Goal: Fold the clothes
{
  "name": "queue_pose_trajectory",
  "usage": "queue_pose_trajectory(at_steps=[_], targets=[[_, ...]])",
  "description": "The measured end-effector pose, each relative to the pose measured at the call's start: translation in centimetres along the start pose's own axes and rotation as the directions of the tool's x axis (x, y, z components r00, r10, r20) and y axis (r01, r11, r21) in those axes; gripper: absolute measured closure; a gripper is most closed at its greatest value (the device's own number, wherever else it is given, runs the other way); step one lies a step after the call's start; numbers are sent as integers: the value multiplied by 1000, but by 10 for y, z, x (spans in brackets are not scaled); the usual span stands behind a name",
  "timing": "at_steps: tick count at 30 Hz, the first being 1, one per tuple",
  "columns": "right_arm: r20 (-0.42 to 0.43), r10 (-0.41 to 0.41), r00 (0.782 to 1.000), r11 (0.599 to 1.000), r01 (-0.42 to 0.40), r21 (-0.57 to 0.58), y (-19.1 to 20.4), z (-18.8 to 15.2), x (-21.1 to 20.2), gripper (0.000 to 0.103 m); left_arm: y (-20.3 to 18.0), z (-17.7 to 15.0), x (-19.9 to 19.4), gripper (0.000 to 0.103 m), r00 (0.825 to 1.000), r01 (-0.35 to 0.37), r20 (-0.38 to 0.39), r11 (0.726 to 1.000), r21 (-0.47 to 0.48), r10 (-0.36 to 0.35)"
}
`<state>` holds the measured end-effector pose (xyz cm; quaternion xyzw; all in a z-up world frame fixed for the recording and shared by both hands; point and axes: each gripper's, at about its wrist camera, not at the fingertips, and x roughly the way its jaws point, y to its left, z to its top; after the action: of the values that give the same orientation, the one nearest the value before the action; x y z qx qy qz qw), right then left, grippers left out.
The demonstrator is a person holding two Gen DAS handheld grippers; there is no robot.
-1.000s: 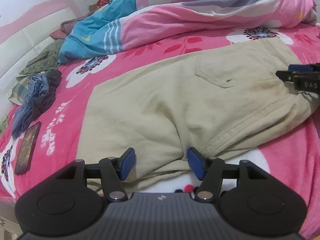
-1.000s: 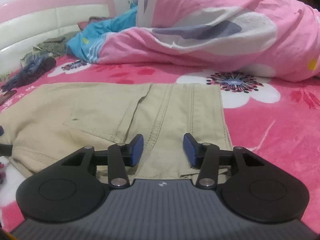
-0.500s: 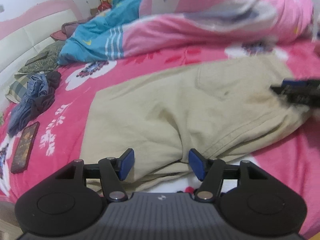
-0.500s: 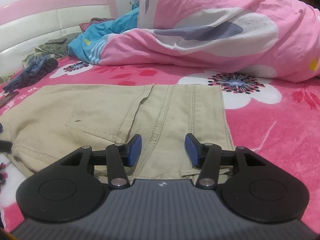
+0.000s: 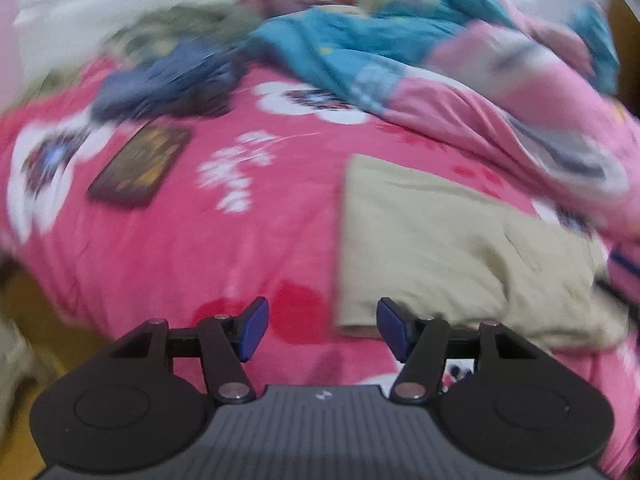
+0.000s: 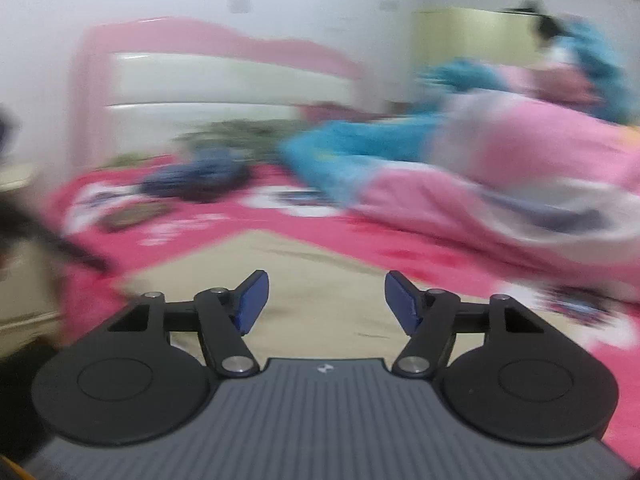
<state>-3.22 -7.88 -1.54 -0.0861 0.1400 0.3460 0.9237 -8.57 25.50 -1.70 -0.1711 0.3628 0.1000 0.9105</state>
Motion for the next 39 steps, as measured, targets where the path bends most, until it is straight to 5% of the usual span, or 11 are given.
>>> queue_pose_trajectory(at_steps=[4,13,17,22,26,33,39], targets=[[-68,101,993,979,-111,-172,77,-2,40,36,30,2,1,46,999,36,3,995,-89,-36],[-118,29,993,864,-84,-496,174,-9,109,37,64,1,17,62,986,159,-11,968,-195,-165],[-144,-36,989,829,-51,-558,188,-18,125,38,69,6,28,65,971,229,-13,946,-228,-238],[-134,-92,987,793,-9,-609,189,-25,121,45,57,44,55,66,930,352,-31,912,-211,-366],[-139,-117,983,788,6,-616,188,-24,120,57,39,76,105,66,899,385,-129,895,-225,-419],[-153,-142,978,767,11,-641,188,-26,130,75,11,110,170,77,913,320,-204,931,-177,-352],[-126,-123,984,804,24,-595,179,-20,124,86,13,120,188,87,912,304,-213,925,-227,-351]])
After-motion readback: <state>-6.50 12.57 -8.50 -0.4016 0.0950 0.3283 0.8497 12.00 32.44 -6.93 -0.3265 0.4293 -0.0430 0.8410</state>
